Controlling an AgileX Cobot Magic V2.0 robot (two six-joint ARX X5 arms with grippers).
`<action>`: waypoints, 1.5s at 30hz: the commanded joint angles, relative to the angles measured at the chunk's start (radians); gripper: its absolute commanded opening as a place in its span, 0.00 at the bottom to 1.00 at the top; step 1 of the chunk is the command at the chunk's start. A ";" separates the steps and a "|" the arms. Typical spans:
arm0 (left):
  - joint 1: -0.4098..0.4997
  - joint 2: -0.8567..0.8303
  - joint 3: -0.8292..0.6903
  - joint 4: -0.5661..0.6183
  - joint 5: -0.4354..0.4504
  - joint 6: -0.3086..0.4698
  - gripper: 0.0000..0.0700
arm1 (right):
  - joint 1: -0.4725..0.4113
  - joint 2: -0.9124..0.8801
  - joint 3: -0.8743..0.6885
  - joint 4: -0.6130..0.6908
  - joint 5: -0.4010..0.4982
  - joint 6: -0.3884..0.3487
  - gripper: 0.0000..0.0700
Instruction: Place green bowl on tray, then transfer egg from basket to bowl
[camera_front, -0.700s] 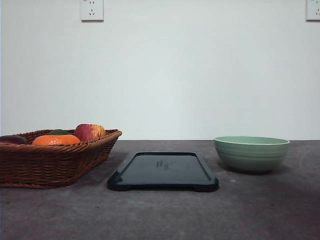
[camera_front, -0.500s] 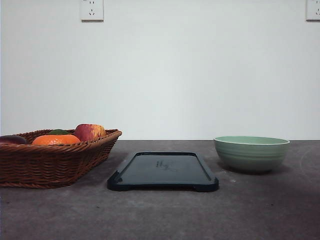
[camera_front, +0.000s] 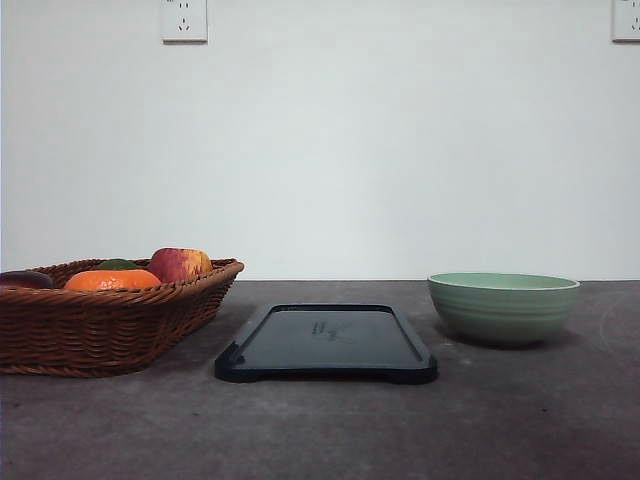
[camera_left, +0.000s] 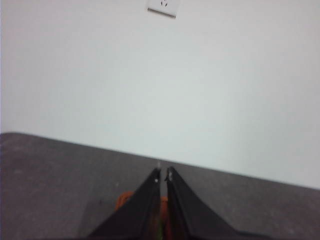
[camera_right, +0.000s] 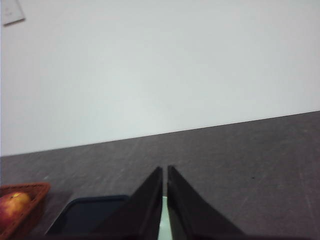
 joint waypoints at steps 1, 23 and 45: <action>-0.001 0.050 0.066 -0.048 -0.005 0.016 0.02 | 0.000 0.043 0.043 -0.012 -0.010 -0.020 0.01; -0.002 0.678 0.619 -0.700 0.162 0.112 0.01 | 0.000 0.648 0.442 -0.465 -0.168 -0.153 0.01; -0.002 0.727 0.640 -0.714 0.165 0.128 0.45 | 0.000 0.771 0.530 -0.530 -0.204 -0.106 0.60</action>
